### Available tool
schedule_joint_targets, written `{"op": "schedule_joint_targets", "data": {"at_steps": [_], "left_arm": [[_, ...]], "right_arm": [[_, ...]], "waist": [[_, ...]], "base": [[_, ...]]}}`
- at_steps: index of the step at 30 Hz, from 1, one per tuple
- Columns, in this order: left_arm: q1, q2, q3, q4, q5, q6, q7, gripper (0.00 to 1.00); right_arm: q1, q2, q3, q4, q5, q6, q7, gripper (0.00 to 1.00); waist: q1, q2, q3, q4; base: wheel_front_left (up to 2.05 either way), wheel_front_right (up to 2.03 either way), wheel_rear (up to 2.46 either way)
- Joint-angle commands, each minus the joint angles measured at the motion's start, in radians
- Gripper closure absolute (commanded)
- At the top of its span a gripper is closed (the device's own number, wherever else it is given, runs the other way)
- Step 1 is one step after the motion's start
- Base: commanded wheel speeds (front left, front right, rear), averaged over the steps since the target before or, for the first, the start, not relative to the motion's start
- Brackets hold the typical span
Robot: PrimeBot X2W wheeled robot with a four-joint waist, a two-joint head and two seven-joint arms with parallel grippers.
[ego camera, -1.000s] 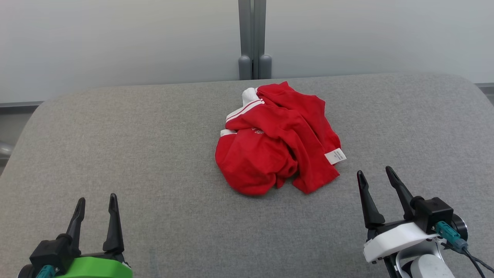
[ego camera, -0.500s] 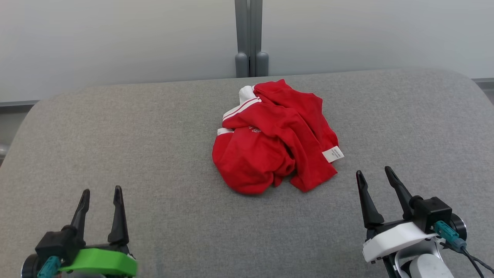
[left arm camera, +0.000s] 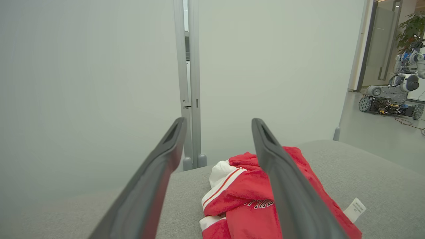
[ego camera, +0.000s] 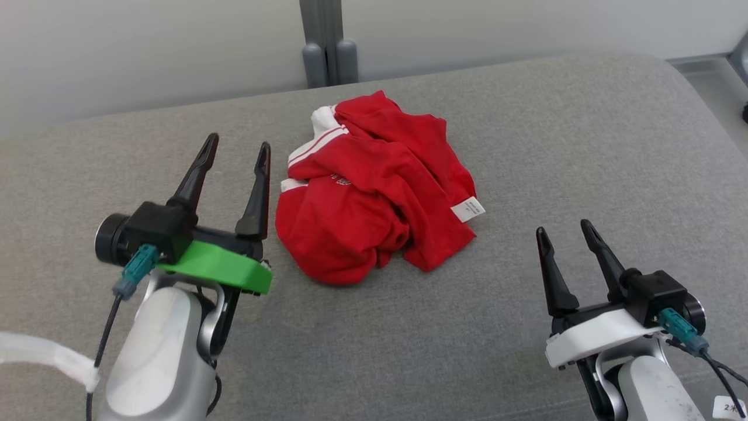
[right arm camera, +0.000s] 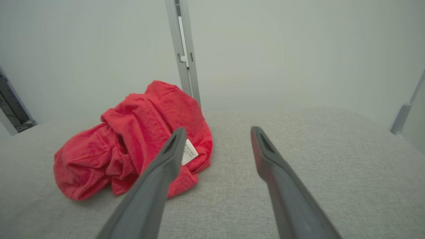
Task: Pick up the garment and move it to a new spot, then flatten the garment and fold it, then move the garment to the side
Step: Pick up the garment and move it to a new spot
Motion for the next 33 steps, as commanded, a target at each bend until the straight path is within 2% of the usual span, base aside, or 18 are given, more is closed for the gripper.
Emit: {"op": "schedule_joint_targets", "data": {"at_steps": [1, 10, 19, 20, 21, 22, 28, 33], "left_arm": [[-0.048, 0.012, -0.027, 0.022, -0.003, -0.002, -0.001, 0.0], [-0.235, 0.063, -0.201, 0.196, -0.067, -0.001, 0.01, 0.0], [-0.271, 0.099, -0.339, 0.322, -0.123, -0.001, 0.106, 0.0], [-0.275, 0.102, -0.35, 0.329, -0.126, -0.001, 0.116, 0.43], [-0.28, 0.106, -0.355, 0.33, -0.126, -0.001, 0.116, 0.64], [-0.285, 0.109, -0.36, 0.331, -0.128, -0.001, 0.114, 1.0], [-0.308, 0.109, -0.388, 0.335, -0.131, -0.001, 0.108, 1.0], [-0.356, 0.104, -0.37, 0.288, -0.14, 0.003, 0.076, 1.0]], "right_arm": [[-0.021, 0.002, -0.003, -0.006, 0.006, -0.001, -0.003, 0.0], [-0.056, 0.012, -0.021, -0.019, 0.019, -0.001, -0.003, 0.0], [-0.057, 0.017, -0.034, -0.03, 0.025, -0.001, -0.003, 0.0], [-0.057, 0.018, -0.036, -0.032, 0.026, -0.001, -0.003, 0.0], [-0.057, 0.018, -0.036, -0.033, 0.026, -0.001, -0.003, 0.0], [-0.056, 0.018, -0.037, -0.036, 0.025, -0.001, -0.003, 0.0], [-0.056, 0.018, -0.036, -0.041, 0.032, -0.001, -0.003, 0.0], [-0.035, 0.018, -0.045, -0.034, 0.032, -0.001, -0.003, 0.0]], "waist": [[0.0, -0.0001, 0.082, -0.08], [0.0, -0.0001, 0.173, -0.187], [0.0, -0.0001, 0.2, -0.215], [0.0, -0.0001, 0.202, -0.214], [0.0, -0.0001, 0.204, -0.214], [0.0, -0.0001, 0.205, -0.213], [0.0, -0.0001, 0.199, -0.201], [0.0, -0.0001, 0.168, -0.17]], "base": [[0.0, 0.0, 0.0], [0.0, 0.0, 0.0], [0.0, 0.0, 0.0], [0.0, 0.0, 0.0], [0.0, 0.0, 0.0], [0.0, 0.0, 0.0], [0.0, 0.0, 0.0], [0.0, 0.0, 0.0]]}}
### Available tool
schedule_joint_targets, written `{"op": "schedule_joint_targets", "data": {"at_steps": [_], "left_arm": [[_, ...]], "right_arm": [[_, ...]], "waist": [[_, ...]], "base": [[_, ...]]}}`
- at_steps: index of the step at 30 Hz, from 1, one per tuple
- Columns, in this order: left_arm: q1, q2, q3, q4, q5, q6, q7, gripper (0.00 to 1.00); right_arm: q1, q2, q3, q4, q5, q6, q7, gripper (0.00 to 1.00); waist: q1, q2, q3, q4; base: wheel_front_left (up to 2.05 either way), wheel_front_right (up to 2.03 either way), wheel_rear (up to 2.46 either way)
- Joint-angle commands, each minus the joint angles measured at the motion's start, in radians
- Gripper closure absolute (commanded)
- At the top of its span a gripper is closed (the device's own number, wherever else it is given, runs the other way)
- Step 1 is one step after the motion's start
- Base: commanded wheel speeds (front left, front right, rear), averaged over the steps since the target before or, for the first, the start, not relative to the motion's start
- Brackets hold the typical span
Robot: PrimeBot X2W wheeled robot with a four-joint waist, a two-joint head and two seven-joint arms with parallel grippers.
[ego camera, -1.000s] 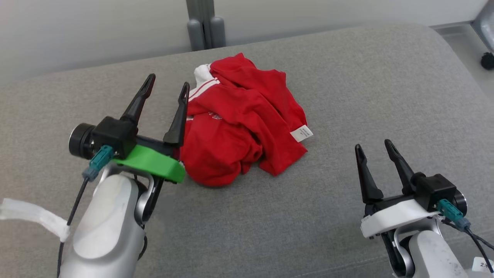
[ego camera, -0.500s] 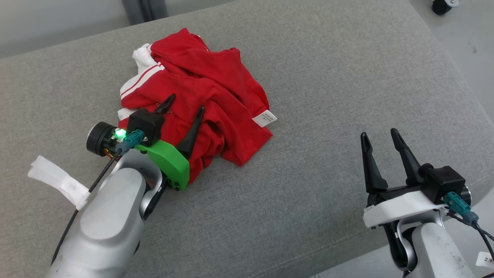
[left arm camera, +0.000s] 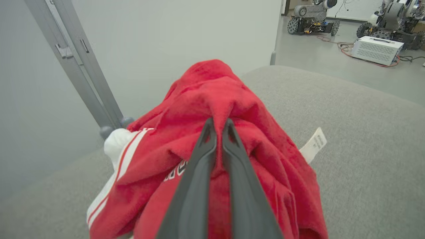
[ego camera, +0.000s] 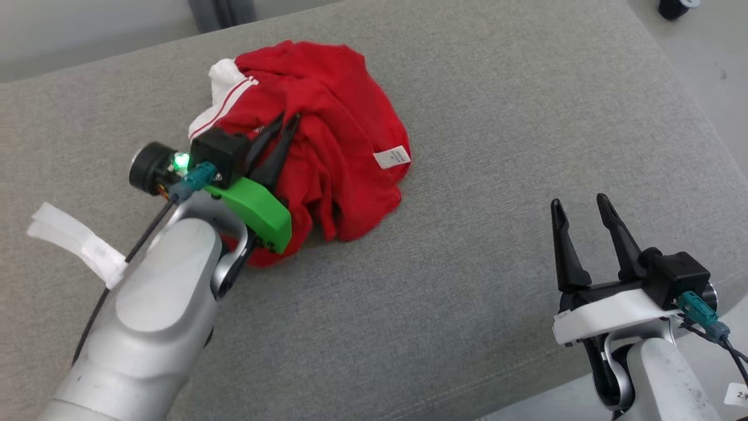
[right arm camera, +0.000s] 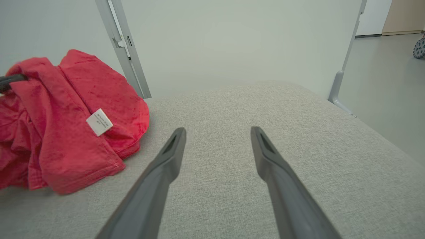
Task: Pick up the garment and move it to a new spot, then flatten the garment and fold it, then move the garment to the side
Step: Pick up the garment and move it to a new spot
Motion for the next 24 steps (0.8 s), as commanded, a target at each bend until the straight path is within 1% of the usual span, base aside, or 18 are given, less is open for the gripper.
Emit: {"op": "schedule_joint_targets", "data": {"at_steps": [1, 3, 8, 12, 16, 20, 24], "left_arm": [[-0.037, 0.003, 0.009, -0.027, -0.001, 0.005, -0.01, 1.0], [-0.075, 0.005, 0.023, -0.066, -0.013, 0.005, -0.008, 1.0], [-0.188, 0.037, 0.063, -0.177, -0.039, 0.003, 0.018, 1.0], [-0.284, 0.072, 0.093, -0.277, -0.076, 0.002, 0.065, 1.0], [-0.346, 0.113, 0.122, -0.354, -0.111, 0.001, 0.111, 1.0], [-0.355, 0.151, 0.154, -0.417, -0.128, 0.013, 0.138, 1.0], [-0.299, 0.171, 0.161, -0.436, -0.133, 0.034, 0.147, 1.0]], "right_arm": [[0.015, 0.0, -0.002, 0.005, 0.004, -0.001, -0.003, 0.0], [0.017, 0.0, 0.004, 0.008, 0.006, -0.001, -0.003, 0.0], [0.018, -0.001, 0.02, 0.018, 0.016, -0.001, -0.003, 0.0], [0.022, -0.001, 0.029, 0.026, 0.029, -0.001, -0.003, 0.0], [0.029, -0.001, 0.035, 0.034, 0.043, -0.001, -0.003, 0.0], [0.03, -0.001, 0.033, 0.036, 0.05, -0.001, -0.003, 0.0], [0.028, -0.001, 0.033, 0.037, 0.056, -0.001, -0.003, 0.0]], "waist": [[0.0, 0.0, -0.026, 0.027], [0.0, 0.0, -0.042, 0.044], [0.0, 0.0, -0.073, 0.074], [0.0, 0.0, -0.084, 0.081], [0.0, 0.0, -0.09, 0.08], [0.0, 0.0, -0.09, 0.078], [0.0, 0.0, -0.084, 0.081]], "base": [[0.0, 0.0, 0.0], [0.0, 0.0, 0.0], [0.0, 0.0, 0.0], [0.0, 0.0, 0.0], [0.0, 0.0, 0.0], [0.0, 0.0, 0.0], [0.0, 0.0, 0.0]]}}
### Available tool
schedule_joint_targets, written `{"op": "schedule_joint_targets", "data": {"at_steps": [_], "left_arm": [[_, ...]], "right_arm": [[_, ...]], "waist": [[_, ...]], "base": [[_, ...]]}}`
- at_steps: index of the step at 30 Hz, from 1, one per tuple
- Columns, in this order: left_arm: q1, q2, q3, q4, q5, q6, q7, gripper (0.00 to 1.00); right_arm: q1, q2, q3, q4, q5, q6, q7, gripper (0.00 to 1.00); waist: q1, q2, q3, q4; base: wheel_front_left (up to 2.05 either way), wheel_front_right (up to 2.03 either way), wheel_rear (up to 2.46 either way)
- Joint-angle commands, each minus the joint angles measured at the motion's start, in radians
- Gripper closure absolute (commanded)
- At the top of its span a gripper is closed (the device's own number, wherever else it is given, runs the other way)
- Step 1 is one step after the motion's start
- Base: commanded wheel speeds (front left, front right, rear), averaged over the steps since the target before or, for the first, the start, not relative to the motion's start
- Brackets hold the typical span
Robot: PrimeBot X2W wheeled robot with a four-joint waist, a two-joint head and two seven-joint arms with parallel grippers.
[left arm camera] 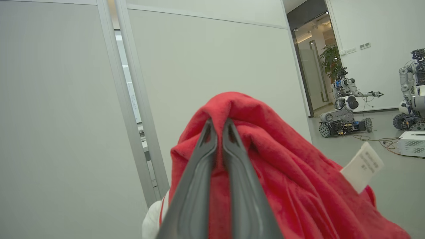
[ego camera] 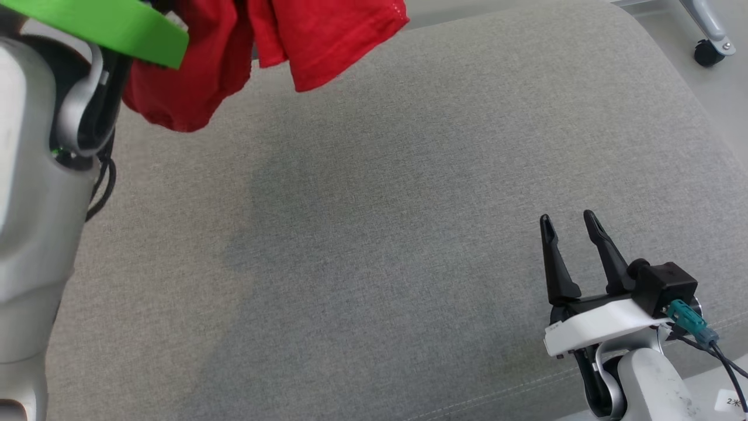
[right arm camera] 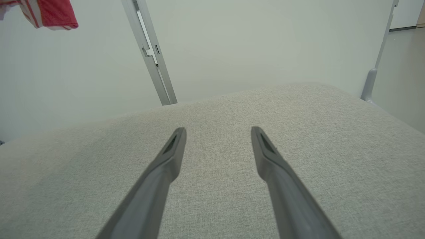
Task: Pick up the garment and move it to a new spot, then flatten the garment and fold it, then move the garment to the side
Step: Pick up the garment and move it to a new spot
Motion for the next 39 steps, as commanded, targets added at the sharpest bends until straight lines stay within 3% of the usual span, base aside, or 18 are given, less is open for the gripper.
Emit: {"op": "schedule_joint_targets", "data": {"at_steps": [1, 9, 19, 20, 22, 27, 39], "left_arm": [[0.043, 0.004, -0.006, -0.001, -0.003, 0.008, 0.0, 1.0], [0.256, -0.073, -0.075, 0.085, -0.036, 0.021, -0.076, 1.0], [0.452, -0.238, -0.25, 0.377, -0.02, -0.01, -0.19, 1.0], [0.452, -0.249, -0.263, 0.397, -0.016, -0.013, -0.198, 0.97], [0.452, -0.269, -0.269, 0.421, -0.025, -0.017, -0.212, 0.0], [0.435, -0.268, -0.224, 0.407, -0.005, -0.016, -0.231, 0.0], [0.665, -0.182, 0.121, 0.114, 0.126, 0.039, -0.23, 0.0]], "right_arm": [[0.008, -0.001, 0.003, 0.002, 0.006, -0.001, -0.003, 0.0], [-0.01, -0.001, 0.01, 0.011, -0.002, -0.001, -0.003, 0.0], [-0.027, -0.001, 0.008, 0.007, -0.016, -0.001, -0.003, 0.0], [-0.026, -0.001, 0.007, 0.008, -0.017, -0.001, -0.003, 0.0], [-0.02, -0.001, 0.007, 0.012, -0.021, -0.001, -0.003, 0.0], [0.0, -0.001, -0.001, 0.019, -0.024, -0.001, -0.003, 0.0], [0.04, -0.001, -0.017, 0.013, -0.045, -0.001, -0.003, 0.0]], "waist": [[0.0, 0.0, 0.003, 0.002], [0.0, 0.0, 0.015, 0.015], [0.0, 0.0, 0.04, 0.022], [0.0, 0.0, 0.039, 0.022], [0.0, 0.0, 0.032, 0.024], [0.0, 0.0, -0.004, 0.036], [0.0, 0.0, -0.088, 0.098]], "base": [[0.0, 0.0, 0.0], [0.0, 0.0, 0.0], [0.0, 0.0, 0.0], [0.0, 0.0, 0.0], [0.0, 0.0, 0.0], [0.0, 0.0, 0.0], [0.0, 0.0, 0.0]]}}
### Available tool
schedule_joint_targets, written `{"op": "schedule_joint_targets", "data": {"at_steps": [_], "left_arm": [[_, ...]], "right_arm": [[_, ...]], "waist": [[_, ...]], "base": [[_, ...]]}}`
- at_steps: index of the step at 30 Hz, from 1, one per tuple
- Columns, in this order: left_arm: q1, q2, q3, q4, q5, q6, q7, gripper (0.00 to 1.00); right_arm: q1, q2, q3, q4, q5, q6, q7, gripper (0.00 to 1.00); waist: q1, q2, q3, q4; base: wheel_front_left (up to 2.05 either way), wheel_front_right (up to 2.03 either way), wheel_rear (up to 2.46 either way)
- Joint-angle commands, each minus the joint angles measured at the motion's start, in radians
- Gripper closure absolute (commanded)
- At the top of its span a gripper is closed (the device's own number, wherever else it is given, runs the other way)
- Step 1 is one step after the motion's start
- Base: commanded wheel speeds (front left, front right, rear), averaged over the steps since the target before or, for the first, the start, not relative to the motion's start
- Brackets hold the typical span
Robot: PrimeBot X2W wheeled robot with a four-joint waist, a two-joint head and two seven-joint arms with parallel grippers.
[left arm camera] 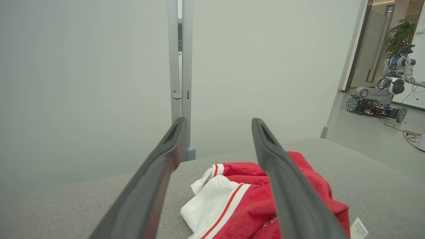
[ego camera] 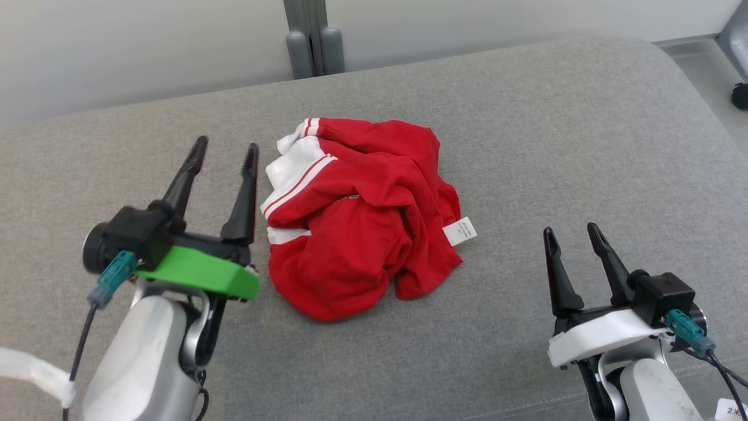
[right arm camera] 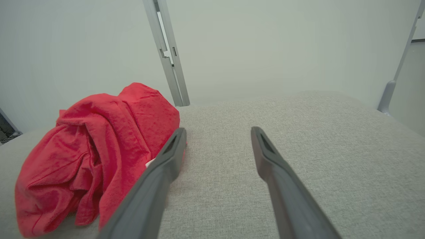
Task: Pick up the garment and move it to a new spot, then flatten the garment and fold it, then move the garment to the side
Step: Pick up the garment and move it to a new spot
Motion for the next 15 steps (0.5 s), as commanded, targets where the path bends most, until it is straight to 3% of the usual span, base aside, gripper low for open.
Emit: {"op": "schedule_joint_targets", "data": {"at_steps": [1, 9, 15], "left_arm": [[0.045, 0.009, 0.031, -0.017, 0.013, 0.006, -0.003, 0.0], [0.28, -0.001, 0.236, -0.145, 0.098, 0.01, -0.002, 0.0], [0.43, -0.046, 0.356, -0.182, 0.126, -0.011, -0.002, 0.0]], "right_arm": [[0.019, -0.001, 0.0, -0.003, -0.007, -0.001, -0.003, 0.0], [0.042, -0.001, 0.007, -0.012, -0.019, -0.001, -0.003, 0.0], [0.059, -0.001, 0.01, -0.013, -0.028, -0.001, -0.003, 0.0]], "waist": [[0.0, 0.0, -0.026, 0.025], [0.0, 0.0, -0.072, 0.058], [0.0, 0.0, -0.096, 0.079]], "base": [[0.0, 0.0, 0.0], [0.0, 0.0, 0.0], [0.0, 0.0, 0.0]]}}
